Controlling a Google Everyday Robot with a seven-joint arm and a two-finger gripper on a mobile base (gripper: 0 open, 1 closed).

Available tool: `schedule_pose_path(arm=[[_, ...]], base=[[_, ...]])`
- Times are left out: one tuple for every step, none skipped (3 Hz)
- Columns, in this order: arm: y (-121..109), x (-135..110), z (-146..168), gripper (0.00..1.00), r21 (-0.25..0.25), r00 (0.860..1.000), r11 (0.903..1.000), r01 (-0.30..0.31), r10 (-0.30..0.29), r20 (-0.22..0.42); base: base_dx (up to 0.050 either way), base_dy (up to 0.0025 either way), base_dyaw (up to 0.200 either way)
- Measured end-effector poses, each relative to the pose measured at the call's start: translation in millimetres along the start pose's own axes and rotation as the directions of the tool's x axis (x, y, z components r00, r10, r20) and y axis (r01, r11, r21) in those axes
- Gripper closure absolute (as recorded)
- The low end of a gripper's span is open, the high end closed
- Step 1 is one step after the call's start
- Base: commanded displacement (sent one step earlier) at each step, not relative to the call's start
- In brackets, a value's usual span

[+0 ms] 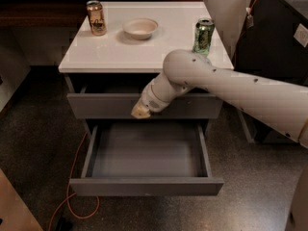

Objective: Place orange can into middle drawer

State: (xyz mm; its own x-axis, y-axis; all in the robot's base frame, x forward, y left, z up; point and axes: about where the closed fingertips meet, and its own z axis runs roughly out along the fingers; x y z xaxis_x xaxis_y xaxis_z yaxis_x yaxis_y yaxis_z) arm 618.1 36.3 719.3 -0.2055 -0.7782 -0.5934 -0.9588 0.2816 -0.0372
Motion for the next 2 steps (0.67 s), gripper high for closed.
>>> schedule_pose_path(arm=[[-11.6,-20.8,-28.2,0.35,-0.007,0.999,0.9996,0.028,-0.029,-0.027],[-22.7,-45.0,-59.6,0.05,-0.002,0.997,0.9980,0.063,-0.063,-0.037]], base=[[0.000,0.00000,0.000],[0.000,0.00000,0.000]])
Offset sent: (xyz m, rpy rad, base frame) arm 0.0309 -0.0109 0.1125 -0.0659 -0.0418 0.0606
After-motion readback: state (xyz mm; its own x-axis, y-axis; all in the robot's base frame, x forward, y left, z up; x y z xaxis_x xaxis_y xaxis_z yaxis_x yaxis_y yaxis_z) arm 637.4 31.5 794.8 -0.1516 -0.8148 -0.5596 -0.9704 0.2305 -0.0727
